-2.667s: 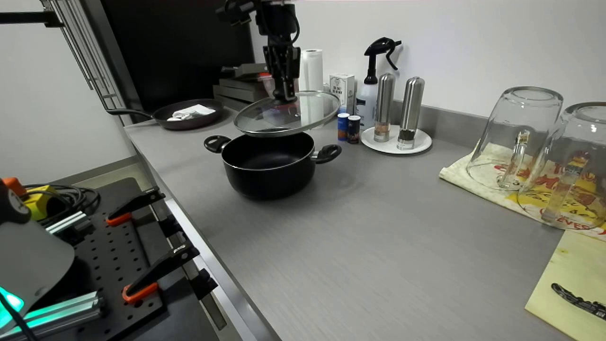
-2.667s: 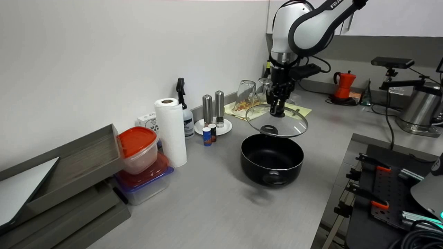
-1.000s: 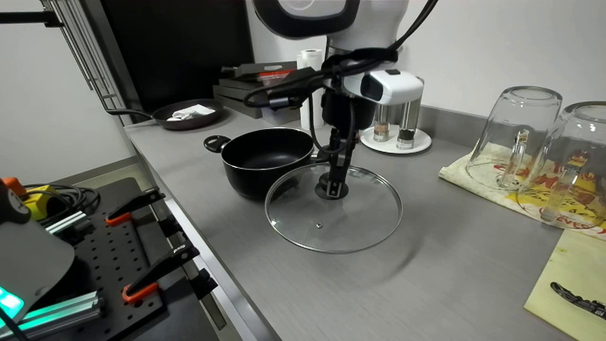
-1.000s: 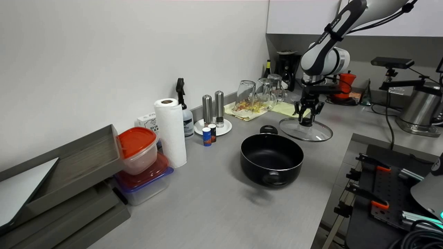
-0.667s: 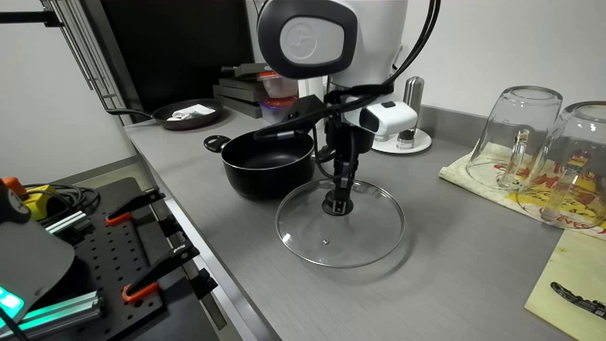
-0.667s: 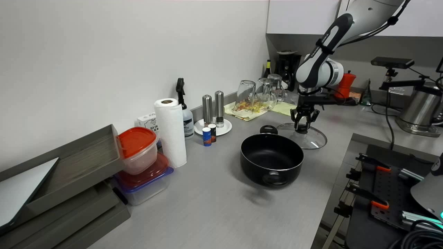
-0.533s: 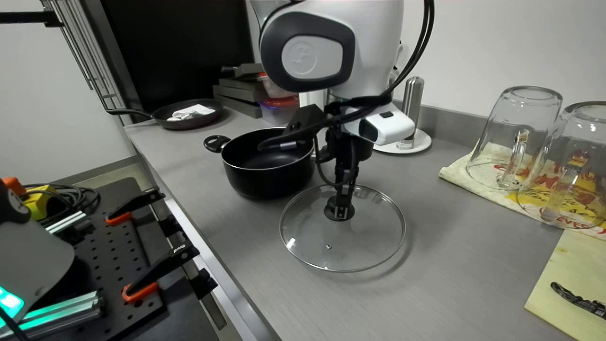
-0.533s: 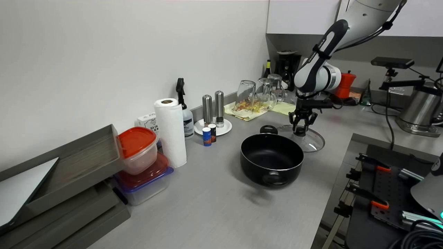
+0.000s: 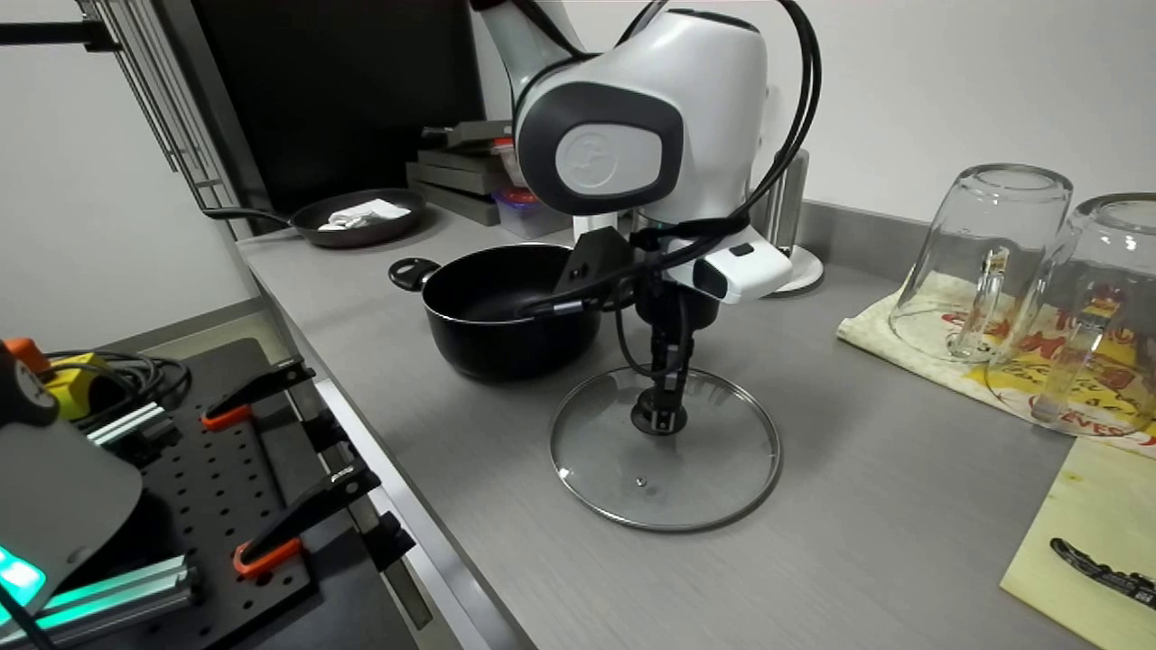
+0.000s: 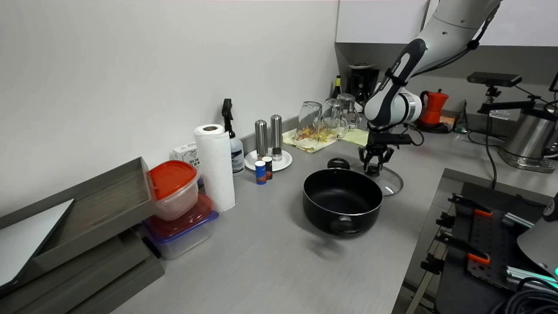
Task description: Take the lid off the pot
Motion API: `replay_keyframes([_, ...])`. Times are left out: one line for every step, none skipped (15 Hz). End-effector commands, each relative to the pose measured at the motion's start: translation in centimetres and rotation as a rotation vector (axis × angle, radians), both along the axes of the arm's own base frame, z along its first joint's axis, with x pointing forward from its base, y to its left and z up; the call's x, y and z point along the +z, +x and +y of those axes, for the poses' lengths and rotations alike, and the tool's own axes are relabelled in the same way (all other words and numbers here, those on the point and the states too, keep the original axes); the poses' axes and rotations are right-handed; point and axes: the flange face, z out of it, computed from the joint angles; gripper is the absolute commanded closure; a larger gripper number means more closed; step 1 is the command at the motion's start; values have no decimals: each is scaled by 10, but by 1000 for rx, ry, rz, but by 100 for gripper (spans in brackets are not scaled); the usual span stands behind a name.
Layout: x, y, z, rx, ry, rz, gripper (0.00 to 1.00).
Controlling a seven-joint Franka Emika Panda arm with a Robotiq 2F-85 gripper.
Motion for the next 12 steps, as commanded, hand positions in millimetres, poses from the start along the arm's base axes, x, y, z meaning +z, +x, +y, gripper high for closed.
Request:
replay_keyframes([-1, 9, 1, -25, -5, -34, 54])
replay_keyframes([-1, 9, 1, -26, -5, -34, 24])
replay_keyframes([0, 9, 1, -26, -5, -36, 23])
replay_keyframes([1, 9, 1, -28, -5, -38, 18])
replay_keyframes([3, 9, 1, -27, -6, -43, 12])
replay_keyframes([4, 10, 1, -28, -7, -45, 4])
replay_keyframes([6, 10, 1, -27, -8, -49, 1])
replay_keyframes([8, 10, 2, -26, -10, -51, 0])
replay_keyframes([10, 9, 2, -24, -9, -55, 0])
replay_keyframes([15, 8, 4, -22, -9, -58, 0])
replay_keyframes([22, 7, 6, -19, -10, -62, 0])
replay_keyframes([29, 5, 7, -15, -8, -70, 0])
